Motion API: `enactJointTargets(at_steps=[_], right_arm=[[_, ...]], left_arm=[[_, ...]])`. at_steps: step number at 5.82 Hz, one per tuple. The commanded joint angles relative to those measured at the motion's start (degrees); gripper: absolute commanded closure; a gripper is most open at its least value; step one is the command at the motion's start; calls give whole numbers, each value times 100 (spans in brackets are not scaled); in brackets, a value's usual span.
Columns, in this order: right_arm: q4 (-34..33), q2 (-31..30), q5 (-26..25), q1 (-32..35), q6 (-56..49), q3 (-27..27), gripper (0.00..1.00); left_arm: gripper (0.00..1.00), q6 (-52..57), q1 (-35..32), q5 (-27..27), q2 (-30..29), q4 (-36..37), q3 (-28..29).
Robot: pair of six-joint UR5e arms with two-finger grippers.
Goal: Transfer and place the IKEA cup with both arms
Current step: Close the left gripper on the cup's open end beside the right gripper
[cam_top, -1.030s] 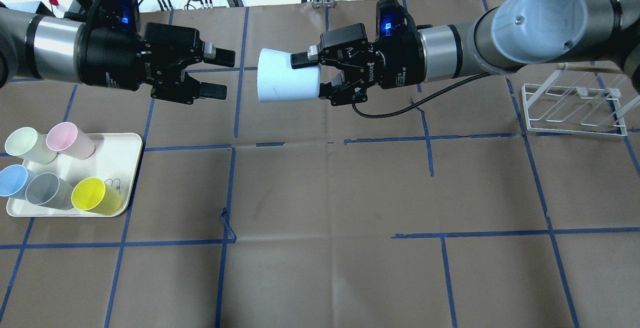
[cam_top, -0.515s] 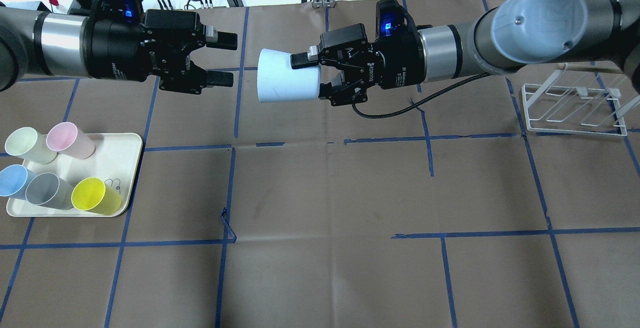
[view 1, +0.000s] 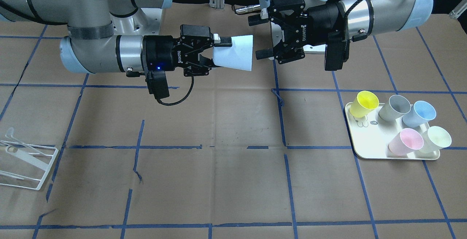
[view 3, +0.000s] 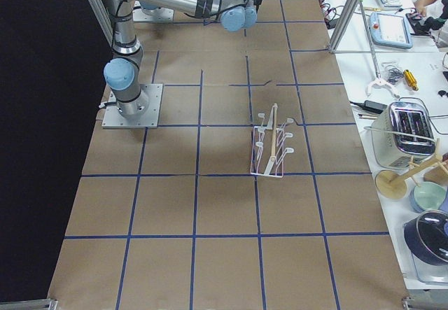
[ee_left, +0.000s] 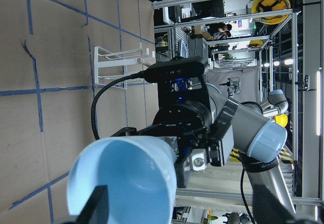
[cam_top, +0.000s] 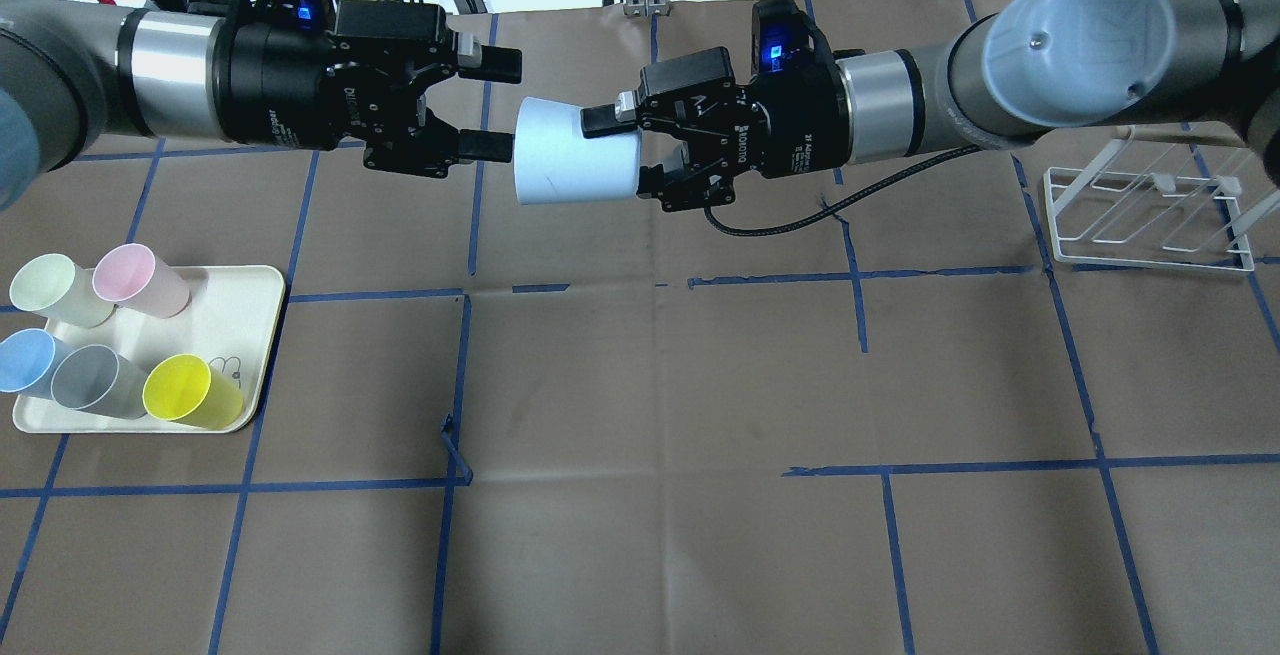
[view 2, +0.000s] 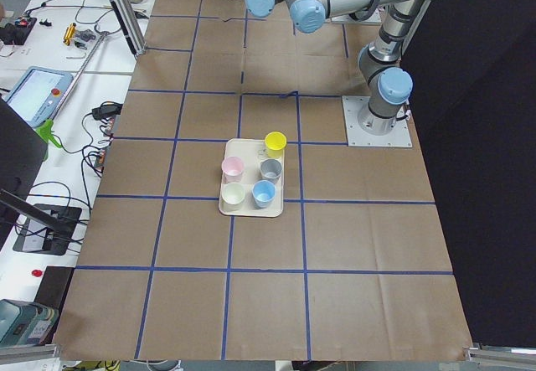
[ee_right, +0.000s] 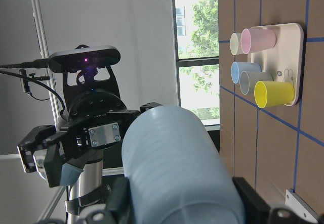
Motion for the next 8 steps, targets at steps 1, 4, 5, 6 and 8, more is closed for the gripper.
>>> enactJointTargets(at_steps=[1,4,5,6,8], right_arm=[[-1,0,0,0,9,0,67],[8,0,-8,0,1,0,66],[8,-43,44,-9,9,0,33],[17,-52,62,-9,175,0,2],[-62,-35,1,-9,536,-61,0]], left_arm=[[40,0,-18,44,-7,35,11],[99,18,-18,62,-24,80,2],[100,18,-18,62,-24,80,11],[100,18,-18,62,-24,80,11],[99,9,-9,44,-15,71,11]])
